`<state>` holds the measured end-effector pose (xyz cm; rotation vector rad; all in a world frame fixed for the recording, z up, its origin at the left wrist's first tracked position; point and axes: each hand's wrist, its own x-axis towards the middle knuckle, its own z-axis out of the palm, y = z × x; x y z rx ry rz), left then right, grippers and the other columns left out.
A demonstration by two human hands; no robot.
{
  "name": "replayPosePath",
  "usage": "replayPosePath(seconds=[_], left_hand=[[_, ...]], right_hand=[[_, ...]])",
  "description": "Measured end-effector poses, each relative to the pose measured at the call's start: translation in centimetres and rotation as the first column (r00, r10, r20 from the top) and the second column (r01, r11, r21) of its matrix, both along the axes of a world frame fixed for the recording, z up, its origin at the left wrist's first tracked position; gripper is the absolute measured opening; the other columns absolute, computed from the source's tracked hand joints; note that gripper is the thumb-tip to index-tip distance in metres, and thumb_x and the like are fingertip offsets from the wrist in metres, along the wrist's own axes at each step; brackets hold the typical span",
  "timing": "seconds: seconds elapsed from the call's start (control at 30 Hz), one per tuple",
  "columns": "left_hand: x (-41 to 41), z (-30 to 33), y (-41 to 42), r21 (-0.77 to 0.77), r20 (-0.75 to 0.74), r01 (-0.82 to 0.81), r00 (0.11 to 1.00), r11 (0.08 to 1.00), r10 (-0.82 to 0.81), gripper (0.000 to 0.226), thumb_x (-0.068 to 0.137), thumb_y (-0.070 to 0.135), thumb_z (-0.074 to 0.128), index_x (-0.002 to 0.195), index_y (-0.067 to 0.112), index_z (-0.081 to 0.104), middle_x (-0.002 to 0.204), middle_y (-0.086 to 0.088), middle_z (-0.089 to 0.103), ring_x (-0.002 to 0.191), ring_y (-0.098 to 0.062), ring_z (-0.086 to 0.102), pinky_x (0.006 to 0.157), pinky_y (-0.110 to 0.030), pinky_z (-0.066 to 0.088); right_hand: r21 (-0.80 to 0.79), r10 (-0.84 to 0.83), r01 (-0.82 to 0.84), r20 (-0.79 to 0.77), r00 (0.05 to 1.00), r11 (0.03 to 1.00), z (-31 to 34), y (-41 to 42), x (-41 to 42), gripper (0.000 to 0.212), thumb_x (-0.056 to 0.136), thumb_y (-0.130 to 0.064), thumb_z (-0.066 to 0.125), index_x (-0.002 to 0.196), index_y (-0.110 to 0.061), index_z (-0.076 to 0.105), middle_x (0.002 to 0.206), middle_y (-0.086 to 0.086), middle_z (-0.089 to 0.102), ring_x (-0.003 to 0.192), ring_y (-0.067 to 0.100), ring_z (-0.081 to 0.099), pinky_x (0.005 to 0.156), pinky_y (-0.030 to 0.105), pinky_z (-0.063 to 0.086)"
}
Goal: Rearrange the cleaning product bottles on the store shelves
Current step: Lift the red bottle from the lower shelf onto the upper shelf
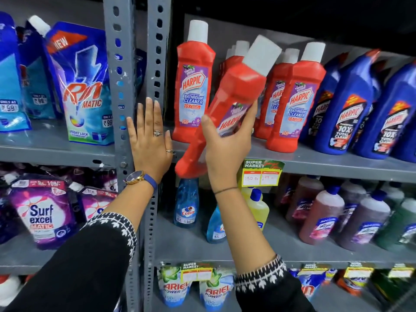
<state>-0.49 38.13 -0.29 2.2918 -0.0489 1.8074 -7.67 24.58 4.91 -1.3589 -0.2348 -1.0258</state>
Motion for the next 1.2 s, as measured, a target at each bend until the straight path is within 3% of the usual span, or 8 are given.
replayPosePath(seconds=[0.07, 0.13, 0.3, 0.33, 0.4, 0.57, 0.93, 1.2], left_hand=[[0.0, 0.0, 0.0, 0.002, -0.009, -0.011, 1.0, 1.0, 0.011, 0.068, 0.091, 0.014, 0.047, 0.149, 0.001, 0.014, 0.155, -0.014, 0.016, 0.143, -0.029, 0.014, 0.116, -0.039, -0.011], [0.0, 0.0, -0.1, 0.007, -0.018, -0.024, 1.0, 1.0, 0.024, 0.067, 0.091, 0.017, 0.042, 0.149, 0.002, 0.012, 0.155, -0.013, 0.015, 0.143, -0.029, 0.014, 0.116, -0.039, -0.011], [0.1, -0.1, 0.0, 0.014, -0.03, -0.036, 0.999, 0.999, 0.037, 0.064, 0.094, 0.022, 0.036, 0.149, 0.002, 0.008, 0.155, -0.01, 0.009, 0.143, -0.029, 0.015, 0.116, -0.04, -0.01], [0.1, -0.1, 0.0, 0.016, -0.028, -0.035, 0.999, 0.999, 0.035, 0.064, 0.094, 0.022, 0.035, 0.149, 0.002, 0.008, 0.155, -0.009, 0.008, 0.143, -0.029, 0.014, 0.116, -0.04, -0.009], [0.1, -0.2, -0.1, 0.018, -0.024, -0.03, 0.999, 0.999, 0.03, 0.064, 0.094, 0.022, 0.035, 0.149, 0.003, 0.007, 0.155, -0.009, 0.009, 0.143, -0.028, 0.015, 0.116, -0.041, -0.008], [0.2, -0.1, 0.0, 0.012, -0.017, -0.022, 1.0, 1.0, 0.022, 0.065, 0.093, 0.022, 0.035, 0.149, 0.005, 0.009, 0.155, -0.012, 0.016, 0.142, -0.028, 0.016, 0.117, -0.041, -0.007], [0.4, -0.3, 0.1, 0.013, -0.011, -0.016, 1.0, 1.0, 0.016, 0.066, 0.093, 0.024, 0.033, 0.149, 0.009, 0.001, 0.155, -0.007, 0.009, 0.143, -0.026, 0.014, 0.117, -0.042, -0.005], [0.8, -0.5, 0.1, 0.014, -0.004, -0.013, 1.0, 1.0, 0.013, 0.067, 0.093, 0.024, 0.033, 0.151, 0.01, 0.002, 0.156, -0.009, 0.013, 0.143, -0.025, 0.014, 0.117, -0.043, -0.005]], right_hand=[[0.023, -0.053, 0.053, 0.011, 0.999, 0.998, 1.9, -0.3, 0.9, 0.1, 0.063, -0.04, 0.073, 0.149, -0.02, 0.025, 0.129, -0.012, 0.049, 0.116, 0.002, 0.049, 0.09, 0.002, 0.035], [0.043, -0.113, 0.113, 0.0, 0.994, 0.993, 3.4, -0.7, 1.8, 0.098, 0.066, -0.039, 0.073, 0.149, -0.02, 0.024, 0.129, -0.008, 0.051, 0.11, 0.002, 0.049, 0.086, 0.007, 0.036], [0.073, -0.131, 0.133, -0.032, 0.991, 0.988, 6.1, -1.5, 3.3, 0.087, 0.077, -0.023, 0.075, 0.147, -0.013, 0.025, 0.144, 0.01, 0.044, 0.129, 0.024, 0.047, 0.106, 0.031, 0.038], [0.063, -0.141, 0.143, -0.034, 0.989, 0.988, 6.3, -1.6, 3.6, 0.085, 0.078, -0.021, 0.074, 0.147, -0.011, 0.026, 0.144, 0.013, 0.044, 0.13, 0.027, 0.045, 0.105, 0.03, 0.036], [0.023, -0.169, 0.171, -0.047, 0.984, 0.985, 6.4, -1.8, 4.2, 0.084, 0.079, -0.018, 0.074, 0.146, -0.007, 0.027, 0.145, 0.015, 0.042, 0.132, 0.029, 0.043, 0.101, 0.025, 0.031], [-0.081, -0.218, 0.21, -0.099, 0.971, 0.974, 5.8, -2.1, 6.7, 0.088, 0.078, -0.022, 0.073, 0.149, -0.011, 0.022, 0.15, 0.013, 0.035, 0.136, 0.026, 0.036, 0.108, 0.029, 0.027], [-0.298, -0.403, 0.356, -0.117, 0.908, 0.886, 4.9, -2.5, 10.7, 0.1, 0.071, -0.036, 0.071, 0.149, -0.008, 0.015, 0.144, 0.017, 0.04, 0.126, 0.033, 0.046, 0.104, 0.046, 0.041], [-0.438, -0.413, 0.255, -0.314, 0.855, 0.862, -0.1, -2.9, 10.1, 0.114, 0.07, -0.024, 0.079, 0.15, -0.006, 0.001, 0.136, 0.019, 0.041, 0.121, 0.038, 0.046, 0.102, 0.051, 0.04]])
